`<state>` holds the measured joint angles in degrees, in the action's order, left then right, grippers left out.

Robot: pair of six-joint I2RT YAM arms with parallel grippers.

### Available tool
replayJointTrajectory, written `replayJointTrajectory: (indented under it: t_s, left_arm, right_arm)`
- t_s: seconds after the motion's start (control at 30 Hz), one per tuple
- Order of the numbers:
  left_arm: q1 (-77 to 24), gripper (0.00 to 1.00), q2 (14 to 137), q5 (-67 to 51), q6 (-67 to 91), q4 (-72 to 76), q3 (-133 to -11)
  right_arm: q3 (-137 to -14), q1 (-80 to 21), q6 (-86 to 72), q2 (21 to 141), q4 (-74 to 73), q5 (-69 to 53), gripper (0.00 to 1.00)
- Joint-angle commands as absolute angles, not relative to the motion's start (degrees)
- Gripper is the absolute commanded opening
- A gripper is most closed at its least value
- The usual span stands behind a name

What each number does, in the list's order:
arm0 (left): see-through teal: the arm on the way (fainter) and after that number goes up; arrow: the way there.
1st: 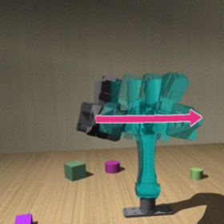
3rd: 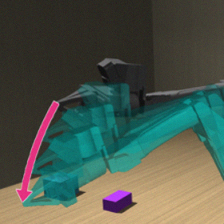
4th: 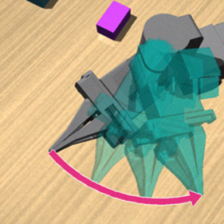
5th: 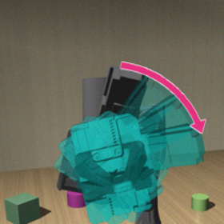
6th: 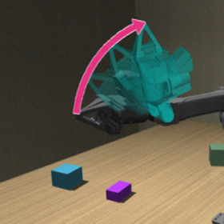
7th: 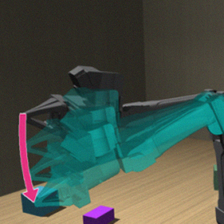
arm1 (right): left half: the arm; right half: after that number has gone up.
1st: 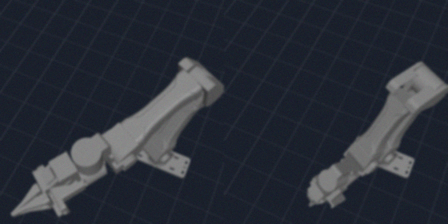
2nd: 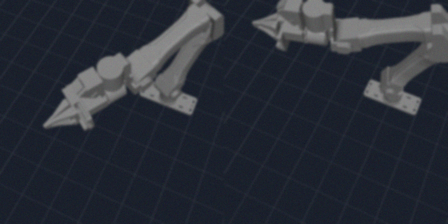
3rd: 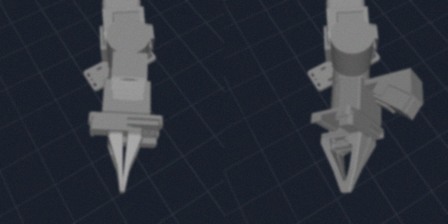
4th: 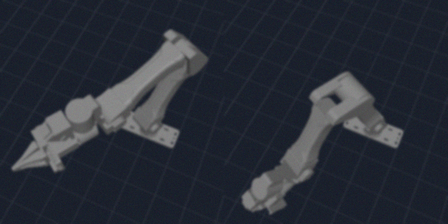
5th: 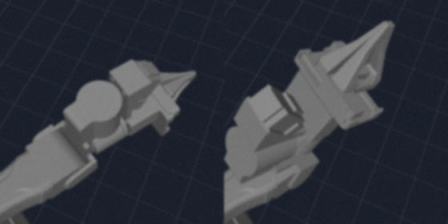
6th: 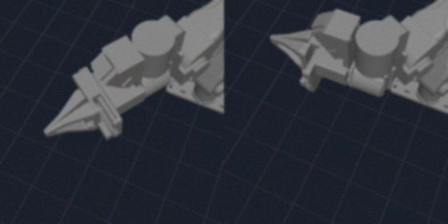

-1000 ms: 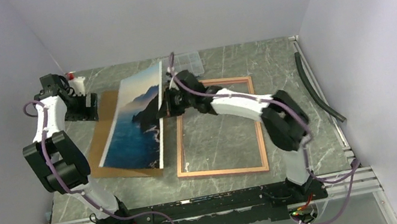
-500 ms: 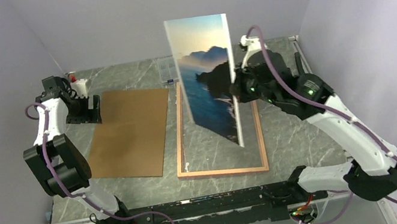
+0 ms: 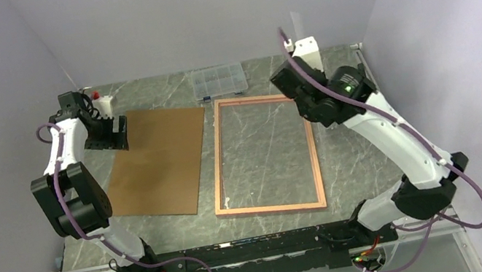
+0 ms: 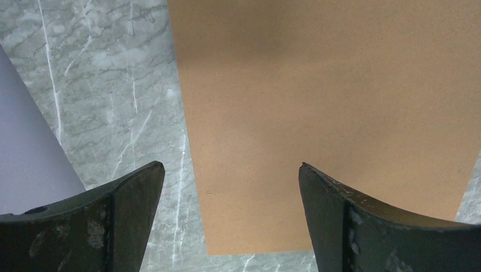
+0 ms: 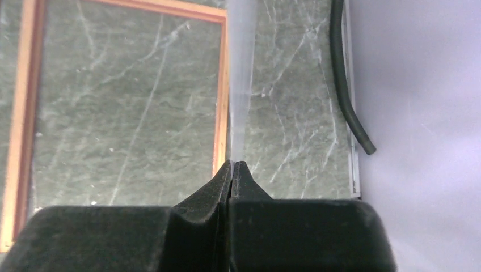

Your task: Put the photo into the frame

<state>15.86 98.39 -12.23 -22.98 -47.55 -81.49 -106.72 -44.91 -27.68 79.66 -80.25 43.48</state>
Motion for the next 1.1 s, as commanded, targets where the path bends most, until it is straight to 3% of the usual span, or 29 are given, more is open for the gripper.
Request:
replayJointTrajectory:
  t_s: [0.0, 0.2, 0.47, 1.07]
  left_arm:
    - [15.6, 0.94, 97.5, -12.8, -22.5, -46.8, -81.1]
    - [15.3, 0.94, 97.0, -12.9, -22.4, -46.9, -80.8]
    - [11.9, 0.94, 93.8, -11.5, -21.8, -44.6, -77.3]
    - [10.7, 0.94, 93.0, -11.1, -21.7, -43.3, -74.3]
  right_arm:
    - [-105.0, -45.9, -29.0, 82.4, -85.6, 45.0, 0.0]
    - [-91.4, -47.1, -32.2, 87.8, -83.0, 34.0, 0.0]
    - [-77.0, -47.2, -37.6, 80.1, -59.8, 13.0, 0.0]
    - [-93.7, -46.6, -59.7, 103.7, -61.2, 17.8, 0.0]
